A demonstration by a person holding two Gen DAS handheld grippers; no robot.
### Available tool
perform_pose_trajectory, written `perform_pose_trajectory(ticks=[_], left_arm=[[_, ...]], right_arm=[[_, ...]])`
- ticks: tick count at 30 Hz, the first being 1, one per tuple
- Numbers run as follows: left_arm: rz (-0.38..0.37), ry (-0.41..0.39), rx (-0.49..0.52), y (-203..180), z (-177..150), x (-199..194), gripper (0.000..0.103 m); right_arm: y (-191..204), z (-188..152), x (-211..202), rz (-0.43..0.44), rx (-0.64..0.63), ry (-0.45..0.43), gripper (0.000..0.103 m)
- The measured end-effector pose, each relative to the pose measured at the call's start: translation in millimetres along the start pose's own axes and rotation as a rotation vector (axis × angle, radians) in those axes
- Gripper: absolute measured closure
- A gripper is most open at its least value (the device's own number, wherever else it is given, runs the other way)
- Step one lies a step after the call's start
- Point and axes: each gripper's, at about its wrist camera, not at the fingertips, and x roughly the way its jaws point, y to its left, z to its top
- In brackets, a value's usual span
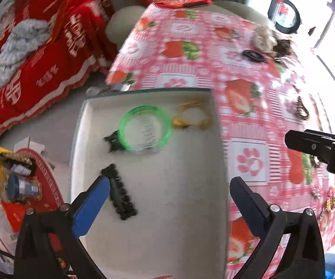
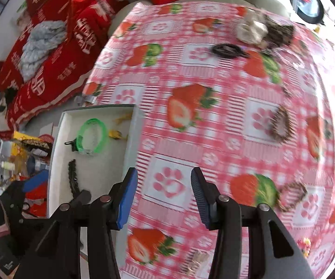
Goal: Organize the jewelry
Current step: 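Grasp the brown braided bracelet with the left gripper while the right grasps the pastel beaded bracelet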
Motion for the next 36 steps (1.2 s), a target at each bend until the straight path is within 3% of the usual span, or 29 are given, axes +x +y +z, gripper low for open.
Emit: perform_pose_trajectory(ticks=[6,10,23,36], left_arm=[[-0.044,-0.001,0.084,-44,4,-8,0.000],[-0.080,0.010,0.134,-73,2,-10,0.000],[-0.155,0.087,0.259,-149,-15,2,0.000],[-0.204,0.080,0.337,-220,10,25,0.000]], right_arm=[[-48,-21,-22,-0.029,0.097,-0.018,0.043],[-79,-40,-36,-0.050,0.161,-0.026,0.027],[-176,-116,-63,-0.176,0.361,0.014,0.027],[-226,-158,-56,-0.280,0.427,0.068,0.027]])
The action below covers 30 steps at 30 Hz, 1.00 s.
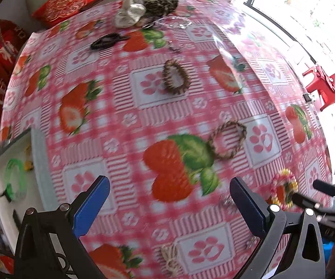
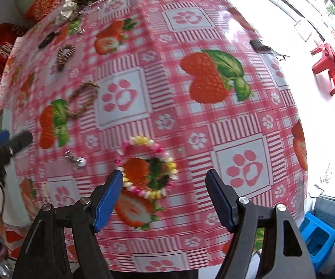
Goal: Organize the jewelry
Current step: 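Grasp the brown braided bracelet with the left gripper while the right grasps the pastel beaded bracelet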
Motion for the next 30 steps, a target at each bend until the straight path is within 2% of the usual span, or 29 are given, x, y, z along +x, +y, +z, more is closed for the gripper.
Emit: perform_pose_trajectory(ticks=[13,15,18,19,20,22,25,28,30], left_arm=[[-0.016,-0.010,0.151,-57,32,36,0.000],[-0.008,-0.003,0.177,-64,35,43,0.007],[-0.004,0.008,0.189,-70,40,51,0.008],[-0.007,0.010,0.192,-71,41,53,0.012],[-0.003,0.015,0.196,-73,42,55,0.021],[-0.004,0.020,0.198,-75,42,57,0.024],[-0.019,0.017,0.212,-77,42,57,0.035],[-0.028,0.011,0.234,-84,42,54,0.055],[-0.034,0.010,0.237,-86,42,53,0.079]], right_arm=[[-14,-4,24,-0.032,-0.039,0.024,0.029],[-12,-5,27,-0.041,-0.054,0.023,0.034],[-3,-9,31,-0.060,-0.087,0.009,0.036],[-1,-10,31,-0.065,-0.098,0.005,0.036],[0,-11,31,-0.068,-0.105,0.002,0.038],[3,-13,31,-0.074,-0.121,-0.005,0.040],[9,-16,30,-0.078,-0.148,-0.015,0.047],[19,-19,30,-0.079,-0.176,-0.018,0.057],[22,-20,30,-0.077,-0.183,-0.016,0.062]])
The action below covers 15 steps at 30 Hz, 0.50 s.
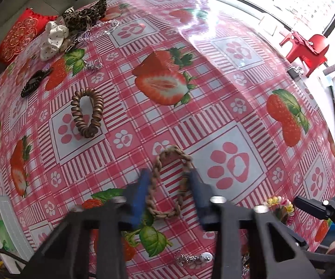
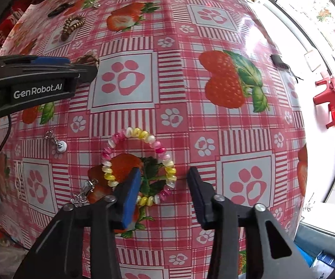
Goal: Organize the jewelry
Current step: 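Grasp the brown braided bracelet with the left gripper while the right grasps the pastel beaded bracelet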
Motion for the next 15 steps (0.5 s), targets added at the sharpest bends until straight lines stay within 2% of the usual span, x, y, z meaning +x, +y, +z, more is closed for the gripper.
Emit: perform_pose_trajectory(ticks=[1,3,4,5,15], left_arm=[[-0.006,0.002,-0.004,1,0,-1,0.084],[-0.036,0.008,-0.028,5,-2,-2,0.085],[-0.048,0.010,-0.043,8,-3,-4,0.085],[-0.058,0.008,-0.059,11,-4,-6,0.085],[-0.071,-0.020,-0.136,41,-33,-38,0.085]], right_arm=[[1,0,0,0.001,-0.002,0.001,0.065],[3,3,-1,0.000,-0.004,0.001,0.079],[7,4,-4,-0.003,-0.005,0.001,0.083],[8,6,-4,-0.001,-0.005,0.001,0.093],[-9,22,-22,0.108,0.075,-0.037,0.093]])
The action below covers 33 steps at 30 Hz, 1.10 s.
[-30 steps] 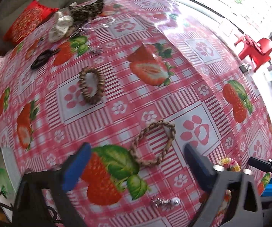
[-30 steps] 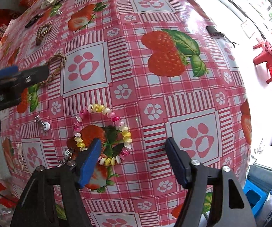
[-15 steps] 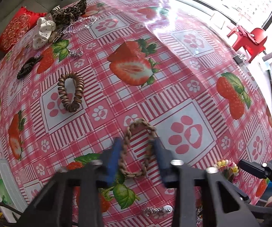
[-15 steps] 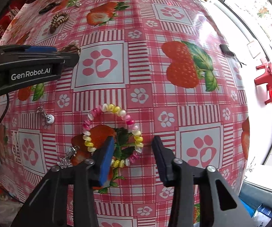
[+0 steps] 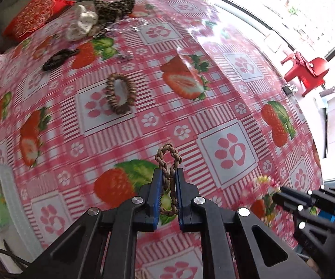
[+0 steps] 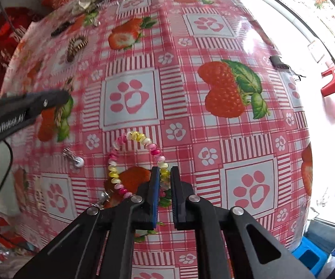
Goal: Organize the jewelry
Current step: 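Grasp the brown braided bracelet with the left gripper while the right grasps the pastel beaded bracelet, then carry the braided bracelet and pastel beaded bracelet with both grippers over the white tray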
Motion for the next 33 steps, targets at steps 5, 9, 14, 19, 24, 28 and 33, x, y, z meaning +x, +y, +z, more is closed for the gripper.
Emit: perform_pose_trajectory(ticks=[5,9,14,19,24,28,33], left_arm=[[0.001,-0.019,-0.039,13,-12,-18,0.085],[0.008,-0.041,-0.067,25,-20,-33,0.085],[0.022,-0.059,-0.108,41,-32,-50,0.085],[0.046,-0.075,-0.162,65,-52,-68,0.085],[0.072,-0.089,-0.237,93,-77,-84,0.085],[0.101,-0.097,-0.301,119,-102,-96,0.085],[0.144,-0.100,-0.390,154,-137,-110,0.085]], right_arm=[[-8,7,-10,0.038,0.027,-0.014,0.093],[-9,8,-20,0.054,0.039,-0.025,0.093],[2,10,-26,0.081,0.023,-0.042,0.093],[28,21,-36,0.114,-0.019,-0.065,0.093],[65,29,-43,0.157,-0.081,-0.074,0.093],[99,33,-47,0.189,-0.147,-0.072,0.093],[151,36,-46,0.237,-0.246,-0.058,0.093]])
